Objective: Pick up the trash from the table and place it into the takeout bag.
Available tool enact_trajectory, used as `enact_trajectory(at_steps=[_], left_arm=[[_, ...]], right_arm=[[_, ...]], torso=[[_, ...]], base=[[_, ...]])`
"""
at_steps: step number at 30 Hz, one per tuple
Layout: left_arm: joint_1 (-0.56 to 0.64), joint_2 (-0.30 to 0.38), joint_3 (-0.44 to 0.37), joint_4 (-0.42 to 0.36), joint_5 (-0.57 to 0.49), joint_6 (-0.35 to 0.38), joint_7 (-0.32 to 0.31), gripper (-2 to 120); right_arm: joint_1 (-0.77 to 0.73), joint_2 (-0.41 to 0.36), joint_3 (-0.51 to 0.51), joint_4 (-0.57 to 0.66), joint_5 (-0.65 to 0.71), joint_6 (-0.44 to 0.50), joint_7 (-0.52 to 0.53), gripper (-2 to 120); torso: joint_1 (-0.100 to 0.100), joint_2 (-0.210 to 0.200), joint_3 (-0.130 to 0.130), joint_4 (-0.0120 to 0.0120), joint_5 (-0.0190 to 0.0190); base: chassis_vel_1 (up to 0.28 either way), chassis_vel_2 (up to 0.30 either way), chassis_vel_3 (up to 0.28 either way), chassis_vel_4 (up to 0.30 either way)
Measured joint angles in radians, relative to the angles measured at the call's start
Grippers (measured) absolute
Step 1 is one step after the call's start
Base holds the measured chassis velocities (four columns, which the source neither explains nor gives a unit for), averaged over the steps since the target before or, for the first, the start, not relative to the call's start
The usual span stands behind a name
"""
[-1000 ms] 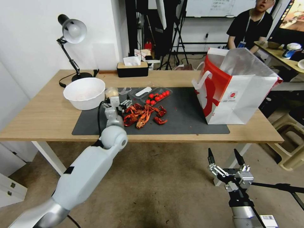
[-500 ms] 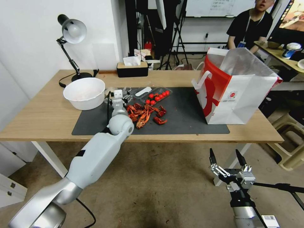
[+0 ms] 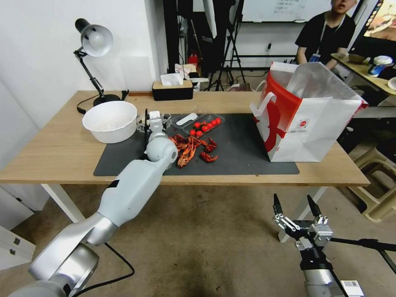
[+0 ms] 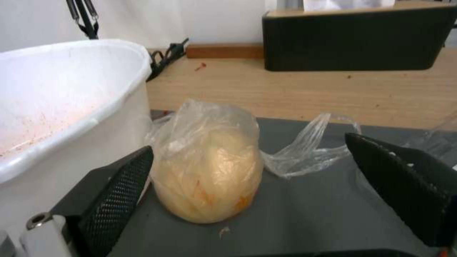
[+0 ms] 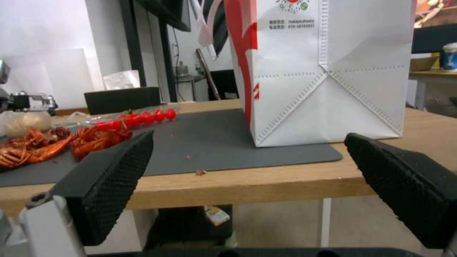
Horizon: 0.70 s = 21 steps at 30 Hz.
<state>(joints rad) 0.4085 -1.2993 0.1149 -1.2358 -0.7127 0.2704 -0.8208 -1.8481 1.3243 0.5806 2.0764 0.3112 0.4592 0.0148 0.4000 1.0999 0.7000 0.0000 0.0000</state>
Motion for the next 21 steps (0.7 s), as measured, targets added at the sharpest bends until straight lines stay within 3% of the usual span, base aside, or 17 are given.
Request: enact_trajectory(at_steps=[21], left_arm=[[-0.071,-0.033,-0.019,0.153,-0.024,-0.002,0.023,100]], right_arm=[[0.007,-0.008,-0.001,-0.006,0.002,-0.007,0.000,100]], torso=[[0.000,0.000,0.000,0.0000,0.0001]], base=[[0.000,0.000,0.000,0.000]])
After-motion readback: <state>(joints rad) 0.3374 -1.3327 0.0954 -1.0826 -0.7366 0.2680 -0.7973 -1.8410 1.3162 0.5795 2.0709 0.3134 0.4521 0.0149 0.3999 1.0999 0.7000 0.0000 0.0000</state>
